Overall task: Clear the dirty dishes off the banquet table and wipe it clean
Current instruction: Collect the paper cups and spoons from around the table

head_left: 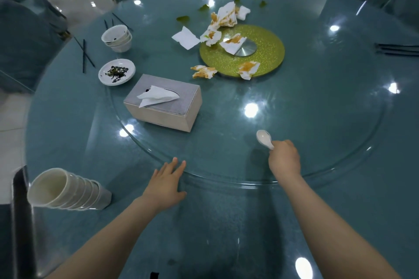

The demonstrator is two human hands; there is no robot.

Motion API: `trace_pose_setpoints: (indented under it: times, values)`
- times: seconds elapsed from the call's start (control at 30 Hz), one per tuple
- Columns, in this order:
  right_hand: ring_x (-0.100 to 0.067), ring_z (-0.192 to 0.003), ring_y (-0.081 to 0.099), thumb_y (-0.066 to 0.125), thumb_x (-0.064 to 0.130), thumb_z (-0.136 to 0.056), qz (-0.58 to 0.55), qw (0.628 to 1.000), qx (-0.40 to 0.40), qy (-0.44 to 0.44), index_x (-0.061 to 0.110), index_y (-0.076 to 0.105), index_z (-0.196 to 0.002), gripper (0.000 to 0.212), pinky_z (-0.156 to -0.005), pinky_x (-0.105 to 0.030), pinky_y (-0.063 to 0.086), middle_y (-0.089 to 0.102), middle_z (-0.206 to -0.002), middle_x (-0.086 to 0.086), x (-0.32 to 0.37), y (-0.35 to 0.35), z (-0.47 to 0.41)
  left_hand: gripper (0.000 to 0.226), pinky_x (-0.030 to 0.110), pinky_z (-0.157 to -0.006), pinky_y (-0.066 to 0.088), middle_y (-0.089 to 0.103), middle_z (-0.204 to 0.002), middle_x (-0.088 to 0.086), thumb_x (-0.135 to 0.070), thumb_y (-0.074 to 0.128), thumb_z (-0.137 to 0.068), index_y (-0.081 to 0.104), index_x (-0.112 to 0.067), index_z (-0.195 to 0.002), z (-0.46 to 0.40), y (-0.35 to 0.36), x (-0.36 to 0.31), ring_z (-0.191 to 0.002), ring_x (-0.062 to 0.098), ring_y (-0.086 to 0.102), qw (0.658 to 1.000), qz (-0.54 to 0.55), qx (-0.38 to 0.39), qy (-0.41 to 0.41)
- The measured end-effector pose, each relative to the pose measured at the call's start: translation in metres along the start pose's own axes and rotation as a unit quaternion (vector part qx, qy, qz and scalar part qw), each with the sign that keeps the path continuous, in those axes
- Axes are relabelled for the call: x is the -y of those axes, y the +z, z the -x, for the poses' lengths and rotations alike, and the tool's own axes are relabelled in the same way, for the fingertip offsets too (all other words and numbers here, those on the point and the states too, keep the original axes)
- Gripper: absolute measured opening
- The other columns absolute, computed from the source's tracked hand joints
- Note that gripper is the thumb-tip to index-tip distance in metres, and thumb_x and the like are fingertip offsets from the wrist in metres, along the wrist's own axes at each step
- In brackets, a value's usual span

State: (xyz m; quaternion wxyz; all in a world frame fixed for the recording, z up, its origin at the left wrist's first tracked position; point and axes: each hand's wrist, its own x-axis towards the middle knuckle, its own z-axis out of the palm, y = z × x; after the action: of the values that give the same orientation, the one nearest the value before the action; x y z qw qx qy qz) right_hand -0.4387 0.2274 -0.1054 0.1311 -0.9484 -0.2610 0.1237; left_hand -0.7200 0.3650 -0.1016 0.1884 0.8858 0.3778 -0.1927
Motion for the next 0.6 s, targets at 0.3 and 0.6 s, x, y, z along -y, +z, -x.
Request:
trace_pose_setpoints:
  times: [0.3,0.6]
  values:
    - [-0.029,-0.069,0.044,0.048,-0.001,-0.085,-0.002,0.999,0.015,-0.035,0.009,0.061,-0.073,0.020,-0.058,-0.029,0.031,0.045,-0.079,-0.008,0.005,0.007,0.034,0.088,0.033,-0.119,0.003,-0.007,-0.160,0.006,-0.035,0.058,-0.087,0.003,-0.018,-0.153,0.011,0.003,-0.030,-0.148,0.022,0.001,0.997,0.040,0.030,0.056]
    - [-0.028,-0.071,0.045,0.044,0.002,-0.089,-0.023,0.996,0.023,-0.079,0.007,0.061,-0.081,0.019,-0.059,-0.032,0.036,0.042,-0.081,-0.004,0.022,0.018,0.077,0.068,0.019,-0.110,0.020,0.023,-0.157,-0.004,-0.031,0.054,-0.093,0.019,-0.024,-0.151,0.040,-0.003,-0.012,-0.143,0.011,0.024,0.982,0.176,-0.031,0.068]
